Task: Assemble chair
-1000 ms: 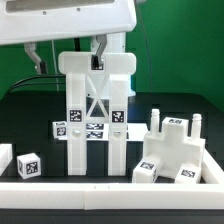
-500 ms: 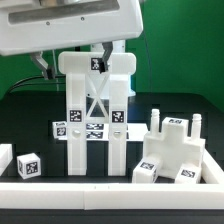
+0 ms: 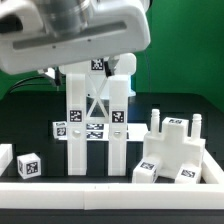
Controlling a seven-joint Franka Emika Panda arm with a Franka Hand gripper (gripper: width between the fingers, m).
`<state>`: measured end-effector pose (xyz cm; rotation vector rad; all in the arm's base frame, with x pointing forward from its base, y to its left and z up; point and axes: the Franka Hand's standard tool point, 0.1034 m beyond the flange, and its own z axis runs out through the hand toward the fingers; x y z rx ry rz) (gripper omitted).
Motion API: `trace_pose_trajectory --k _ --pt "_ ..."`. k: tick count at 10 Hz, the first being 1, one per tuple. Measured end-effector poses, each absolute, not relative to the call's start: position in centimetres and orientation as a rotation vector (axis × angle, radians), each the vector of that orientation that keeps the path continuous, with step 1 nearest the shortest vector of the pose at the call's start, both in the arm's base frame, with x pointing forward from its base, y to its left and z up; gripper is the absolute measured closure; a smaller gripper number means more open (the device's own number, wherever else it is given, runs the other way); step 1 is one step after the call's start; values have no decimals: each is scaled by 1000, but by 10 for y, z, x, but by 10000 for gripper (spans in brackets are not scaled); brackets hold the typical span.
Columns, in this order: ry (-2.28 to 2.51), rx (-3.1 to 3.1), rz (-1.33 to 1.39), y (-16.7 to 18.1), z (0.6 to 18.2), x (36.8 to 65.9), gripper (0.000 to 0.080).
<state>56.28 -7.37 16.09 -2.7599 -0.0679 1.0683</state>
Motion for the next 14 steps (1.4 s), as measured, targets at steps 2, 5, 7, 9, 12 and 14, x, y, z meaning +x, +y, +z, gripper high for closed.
trace_pose_trajectory --k 2,5,7,9,12,14 --pt "-79 -2774 1130 -81 143 576 151" --pt "-61 -2777 1117 -84 138 576 151" --pt "-42 -2776 1128 -86 134 575 151" --pt "118 -2742 1234 -89 108 560 151" --pt "177 -2732 1305 -85 84 551 151" --pt "167 -2731 1304 -84 83 551 151"
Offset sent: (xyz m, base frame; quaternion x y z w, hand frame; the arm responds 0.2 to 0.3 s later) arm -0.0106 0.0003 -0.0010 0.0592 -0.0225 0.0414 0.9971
